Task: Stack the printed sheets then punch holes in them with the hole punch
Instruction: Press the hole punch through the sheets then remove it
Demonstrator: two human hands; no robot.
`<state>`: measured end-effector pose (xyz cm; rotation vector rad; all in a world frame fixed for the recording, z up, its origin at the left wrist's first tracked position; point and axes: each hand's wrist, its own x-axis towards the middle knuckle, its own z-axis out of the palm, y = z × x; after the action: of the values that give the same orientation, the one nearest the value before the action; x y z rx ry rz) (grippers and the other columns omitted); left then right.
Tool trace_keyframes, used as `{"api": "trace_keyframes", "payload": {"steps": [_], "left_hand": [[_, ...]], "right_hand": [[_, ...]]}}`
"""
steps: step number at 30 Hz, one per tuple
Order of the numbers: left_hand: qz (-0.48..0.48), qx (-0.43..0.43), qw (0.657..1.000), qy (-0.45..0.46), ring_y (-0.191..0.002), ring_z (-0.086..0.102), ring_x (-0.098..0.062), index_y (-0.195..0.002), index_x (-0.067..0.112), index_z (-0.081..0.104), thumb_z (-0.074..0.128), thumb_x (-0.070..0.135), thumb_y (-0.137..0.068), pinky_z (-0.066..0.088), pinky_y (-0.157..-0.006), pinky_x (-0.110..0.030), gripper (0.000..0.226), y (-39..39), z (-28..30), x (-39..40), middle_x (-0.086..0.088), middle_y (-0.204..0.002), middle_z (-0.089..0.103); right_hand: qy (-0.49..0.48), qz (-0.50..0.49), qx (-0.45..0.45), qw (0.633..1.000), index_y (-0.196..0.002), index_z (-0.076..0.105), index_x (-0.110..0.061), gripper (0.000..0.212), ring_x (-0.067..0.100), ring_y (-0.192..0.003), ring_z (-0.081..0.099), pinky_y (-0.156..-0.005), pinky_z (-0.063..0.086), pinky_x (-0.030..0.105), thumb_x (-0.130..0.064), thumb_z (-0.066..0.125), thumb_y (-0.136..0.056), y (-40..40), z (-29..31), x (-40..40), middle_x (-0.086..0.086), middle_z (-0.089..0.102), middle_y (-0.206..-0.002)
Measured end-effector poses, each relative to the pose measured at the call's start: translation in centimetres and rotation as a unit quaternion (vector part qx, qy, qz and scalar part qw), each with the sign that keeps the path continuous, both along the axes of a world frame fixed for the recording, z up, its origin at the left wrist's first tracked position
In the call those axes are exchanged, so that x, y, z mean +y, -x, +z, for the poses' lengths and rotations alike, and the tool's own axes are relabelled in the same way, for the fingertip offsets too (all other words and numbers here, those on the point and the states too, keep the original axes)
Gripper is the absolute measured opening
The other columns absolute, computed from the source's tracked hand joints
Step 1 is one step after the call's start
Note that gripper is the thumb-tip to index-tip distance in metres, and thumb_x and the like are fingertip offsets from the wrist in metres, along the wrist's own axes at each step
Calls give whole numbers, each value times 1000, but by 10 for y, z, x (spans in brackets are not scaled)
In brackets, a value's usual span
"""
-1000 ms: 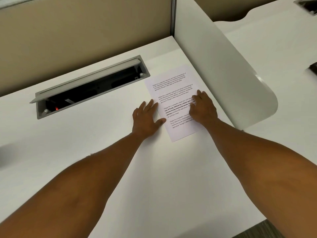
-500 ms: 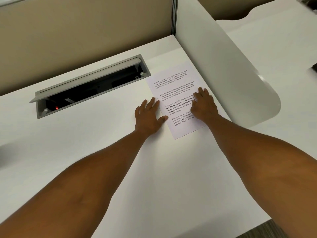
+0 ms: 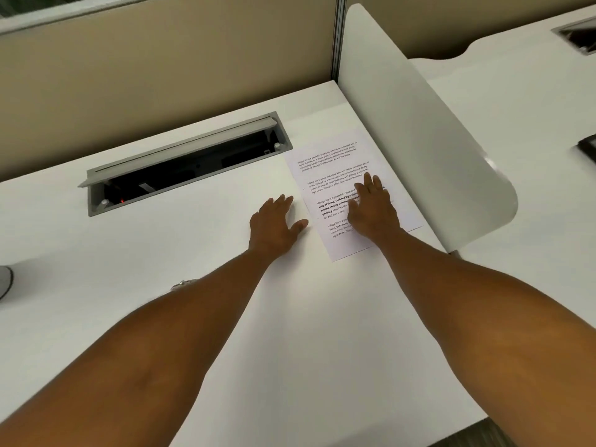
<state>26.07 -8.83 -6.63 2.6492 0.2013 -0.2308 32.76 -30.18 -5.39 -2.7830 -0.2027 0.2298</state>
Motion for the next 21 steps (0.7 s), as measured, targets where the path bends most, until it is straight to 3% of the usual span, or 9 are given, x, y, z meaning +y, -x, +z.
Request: {"api": "trace_keyframes", "payload": {"steps": [21], "left_hand": [[136, -88, 987, -17, -150, 24, -23, -149, 20, 42, 48, 50, -98, 23, -120, -45, 59, 116, 54, 105, -4, -159, 35]], "right_hand": [[-7, 130, -47, 990, -144, 36, -6, 51, 27, -150, 6, -119, 15, 45, -32, 40, -100, 94, 43, 94, 12, 12, -162]]}}
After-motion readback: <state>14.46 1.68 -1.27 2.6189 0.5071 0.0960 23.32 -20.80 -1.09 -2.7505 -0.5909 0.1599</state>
